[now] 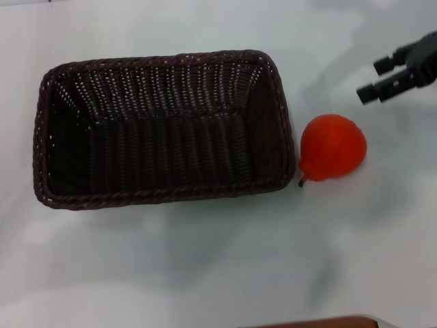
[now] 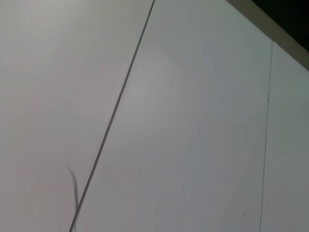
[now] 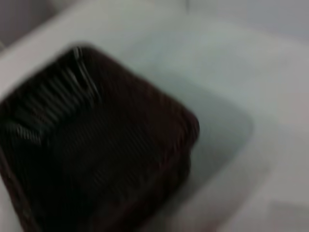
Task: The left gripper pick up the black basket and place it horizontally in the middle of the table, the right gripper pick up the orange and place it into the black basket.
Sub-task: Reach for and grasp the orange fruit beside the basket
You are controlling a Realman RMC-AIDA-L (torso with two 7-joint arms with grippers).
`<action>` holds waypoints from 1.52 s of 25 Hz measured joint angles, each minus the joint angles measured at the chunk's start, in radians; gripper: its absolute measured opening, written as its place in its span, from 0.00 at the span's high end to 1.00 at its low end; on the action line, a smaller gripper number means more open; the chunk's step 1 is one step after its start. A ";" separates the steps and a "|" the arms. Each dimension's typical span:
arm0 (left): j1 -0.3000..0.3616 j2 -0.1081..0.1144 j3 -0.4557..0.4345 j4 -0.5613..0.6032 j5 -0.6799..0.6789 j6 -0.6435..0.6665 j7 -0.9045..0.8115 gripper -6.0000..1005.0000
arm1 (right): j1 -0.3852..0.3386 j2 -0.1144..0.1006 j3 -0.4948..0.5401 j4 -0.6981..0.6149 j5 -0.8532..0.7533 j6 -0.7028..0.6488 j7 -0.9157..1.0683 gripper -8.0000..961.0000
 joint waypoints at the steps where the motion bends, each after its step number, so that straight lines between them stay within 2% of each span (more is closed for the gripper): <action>1: -0.001 0.000 0.000 0.002 0.000 0.001 0.000 0.41 | 0.010 0.004 -0.008 0.001 -0.031 0.005 0.009 0.02; 3: -0.001 0.000 0.000 0.006 0.000 0.003 0.001 0.41 | 0.028 0.015 -0.027 -0.002 -0.077 0.005 0.019 0.02; 6: -0.002 0.000 -0.001 0.015 -0.001 0.003 0.000 0.41 | 0.055 0.042 -0.044 -0.029 -0.134 0.002 0.025 0.02; 10: -0.003 0.000 0.000 0.017 0.001 0.002 -0.002 0.41 | 0.097 0.101 -0.046 -0.094 -0.222 -0.019 0.018 0.02; 12: -0.004 0.001 -0.001 0.021 0.001 0.002 -0.004 0.41 | 0.115 0.123 -0.046 -0.117 -0.258 -0.032 0.013 0.02; 17: -0.007 0.002 0.000 0.031 0.001 0.009 -0.004 0.42 | 0.152 0.162 -0.046 -0.170 -0.319 -0.076 -0.002 0.02; 23: -0.008 0.002 0.000 0.031 0.002 0.021 -0.004 0.42 | 0.159 0.174 -0.038 -0.174 -0.311 -0.078 -0.030 0.12; 28: -0.008 0.002 0.000 0.032 0.002 0.023 -0.005 0.42 | 0.160 0.174 -0.037 -0.174 -0.311 -0.077 -0.030 0.32; 32: -0.008 0.002 0.000 0.032 0.001 0.024 -0.005 0.42 | 0.159 0.173 -0.029 -0.170 -0.313 -0.077 -0.031 0.40; 36: -0.006 0.002 0.000 0.033 -0.002 0.025 -0.005 0.42 | 0.146 0.167 0.077 -0.161 -0.316 -0.081 -0.053 0.48; 38: -0.004 0.002 -0.001 0.033 -0.002 0.025 -0.005 0.42 | 0.135 0.165 0.178 -0.148 -0.314 -0.082 -0.076 0.50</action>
